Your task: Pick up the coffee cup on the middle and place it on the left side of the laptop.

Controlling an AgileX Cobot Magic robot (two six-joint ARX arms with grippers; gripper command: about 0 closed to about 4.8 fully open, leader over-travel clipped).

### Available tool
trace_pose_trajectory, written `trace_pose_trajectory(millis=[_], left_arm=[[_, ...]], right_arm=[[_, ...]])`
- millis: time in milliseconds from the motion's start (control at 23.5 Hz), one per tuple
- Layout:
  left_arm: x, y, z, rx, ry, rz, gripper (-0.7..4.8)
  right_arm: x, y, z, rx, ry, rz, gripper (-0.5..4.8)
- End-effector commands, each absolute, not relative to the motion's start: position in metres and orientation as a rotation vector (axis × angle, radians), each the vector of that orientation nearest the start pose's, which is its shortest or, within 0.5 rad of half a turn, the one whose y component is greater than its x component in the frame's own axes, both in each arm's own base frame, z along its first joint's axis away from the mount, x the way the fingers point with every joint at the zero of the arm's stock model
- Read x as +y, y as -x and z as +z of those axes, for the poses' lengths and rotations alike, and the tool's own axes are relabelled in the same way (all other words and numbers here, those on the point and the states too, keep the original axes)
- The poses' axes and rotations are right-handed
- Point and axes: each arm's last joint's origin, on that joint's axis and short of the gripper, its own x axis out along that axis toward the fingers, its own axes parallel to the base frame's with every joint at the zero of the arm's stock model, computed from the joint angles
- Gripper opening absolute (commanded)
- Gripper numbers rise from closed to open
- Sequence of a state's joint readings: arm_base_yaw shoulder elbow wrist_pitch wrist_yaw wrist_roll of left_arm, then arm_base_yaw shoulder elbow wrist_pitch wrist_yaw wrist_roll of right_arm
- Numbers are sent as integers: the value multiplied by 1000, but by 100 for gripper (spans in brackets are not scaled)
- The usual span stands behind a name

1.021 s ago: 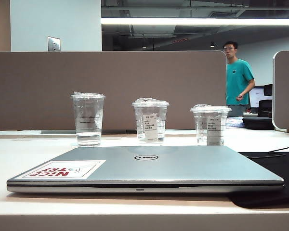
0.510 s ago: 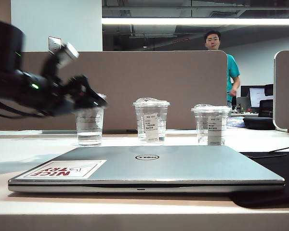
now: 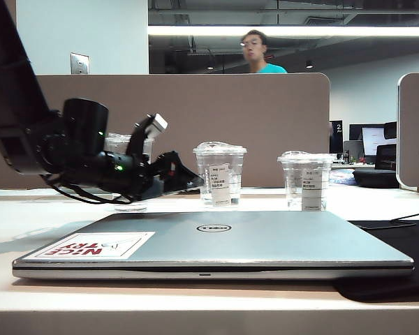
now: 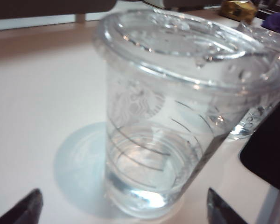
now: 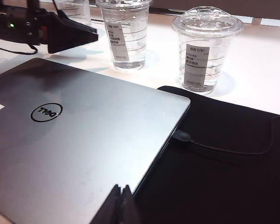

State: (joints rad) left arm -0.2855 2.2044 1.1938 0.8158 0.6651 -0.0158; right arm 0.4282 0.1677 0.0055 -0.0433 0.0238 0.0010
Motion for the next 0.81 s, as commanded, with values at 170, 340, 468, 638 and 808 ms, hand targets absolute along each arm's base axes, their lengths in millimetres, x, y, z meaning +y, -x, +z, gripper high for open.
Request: trace_pose_trajectory(millis=[170,340,468,638,808], left_arm=[[-162,-440,124,207,52,-1054,479],[-168,-445,125,199,51,-1080,479],[-171,-447,123,195,52,-1101,479],[-180,-452,122,187,50,-1123,479],[-192,-454,124,185,39,-1142,479]], right_arm=[[44,-97,147,193,41,404,-5],[44,-97,147,193,42,404,-5],[44,-97,147,193,42,404,-5],[44,-97,147,193,42,404,-5],[44,-97,147,193,42,404,-5]])
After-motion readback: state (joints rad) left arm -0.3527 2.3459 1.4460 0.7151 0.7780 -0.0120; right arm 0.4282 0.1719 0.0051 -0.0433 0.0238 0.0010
